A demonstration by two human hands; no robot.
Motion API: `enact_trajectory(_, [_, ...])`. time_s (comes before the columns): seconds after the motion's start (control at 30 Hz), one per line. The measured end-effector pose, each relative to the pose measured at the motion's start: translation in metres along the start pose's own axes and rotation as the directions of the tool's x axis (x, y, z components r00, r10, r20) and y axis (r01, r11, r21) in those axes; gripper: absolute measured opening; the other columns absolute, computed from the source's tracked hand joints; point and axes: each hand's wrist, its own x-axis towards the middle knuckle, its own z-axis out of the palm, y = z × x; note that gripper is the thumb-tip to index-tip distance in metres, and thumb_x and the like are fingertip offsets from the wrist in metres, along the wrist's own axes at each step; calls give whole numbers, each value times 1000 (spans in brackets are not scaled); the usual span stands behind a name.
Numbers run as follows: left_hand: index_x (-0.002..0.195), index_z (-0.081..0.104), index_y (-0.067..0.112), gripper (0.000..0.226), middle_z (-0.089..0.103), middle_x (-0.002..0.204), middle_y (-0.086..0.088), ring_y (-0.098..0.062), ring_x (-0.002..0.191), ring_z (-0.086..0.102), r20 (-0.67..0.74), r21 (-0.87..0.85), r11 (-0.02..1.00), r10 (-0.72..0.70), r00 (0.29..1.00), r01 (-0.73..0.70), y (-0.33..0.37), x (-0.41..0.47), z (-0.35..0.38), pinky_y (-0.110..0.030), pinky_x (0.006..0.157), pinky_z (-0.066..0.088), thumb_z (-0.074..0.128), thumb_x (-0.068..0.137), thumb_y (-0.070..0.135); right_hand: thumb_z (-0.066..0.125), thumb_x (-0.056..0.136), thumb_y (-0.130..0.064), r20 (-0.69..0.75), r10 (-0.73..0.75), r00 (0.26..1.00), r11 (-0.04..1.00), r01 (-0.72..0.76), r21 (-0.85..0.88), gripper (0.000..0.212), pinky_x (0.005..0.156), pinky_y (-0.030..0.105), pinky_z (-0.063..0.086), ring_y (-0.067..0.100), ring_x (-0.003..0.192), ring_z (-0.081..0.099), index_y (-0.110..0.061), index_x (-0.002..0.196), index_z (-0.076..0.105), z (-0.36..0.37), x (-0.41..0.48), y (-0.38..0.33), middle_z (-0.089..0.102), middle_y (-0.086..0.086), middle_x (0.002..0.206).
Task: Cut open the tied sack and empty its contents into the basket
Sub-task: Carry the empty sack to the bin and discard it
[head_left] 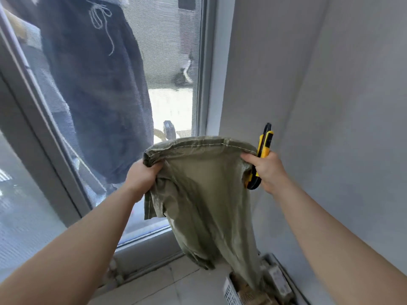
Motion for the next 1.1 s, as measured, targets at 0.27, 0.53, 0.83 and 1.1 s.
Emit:
enact_trajectory(0.27, [93,66,14,23,66,91,-10,-29,85,61,-241,-28,987,-163,957,161,-67,-41,-141,-35,75,46,66,86,36,81,74,-10,322,11,947,1000,-11,0,33,54,31,48,21,57,53,-10,78,49,157,-51,-1,48,5,64])
enact_trajectory(0.53, [106,68,18,44,71,103,-8,-31,95,66,-140,-117,961,-265,954,250,-114,-68,-208,-50,91,53,68,77,50,77,77,-10,380,30,925,997,-3,-72,23,71,45,55,27,67,60,-11,75,55,242,-99,-5,60,11,73])
enact_trajectory(0.83, [97,66,21,27,71,103,-8,-29,97,67,147,-236,964,-86,985,120,-55,-47,-90,-48,93,53,68,77,39,75,78,-7,-30,33,999,993,-36,-114,35,62,36,47,24,64,54,-15,69,42,107,-71,-8,50,10,68])
enact_trajectory(1.1, [100,65,14,22,69,108,-14,-31,101,65,319,-306,952,97,943,6,48,-24,41,-47,93,54,59,88,31,78,69,-17,-348,-48,936,992,3,-129,31,78,48,56,26,75,62,-12,87,54,-46,-46,-34,58,13,82])
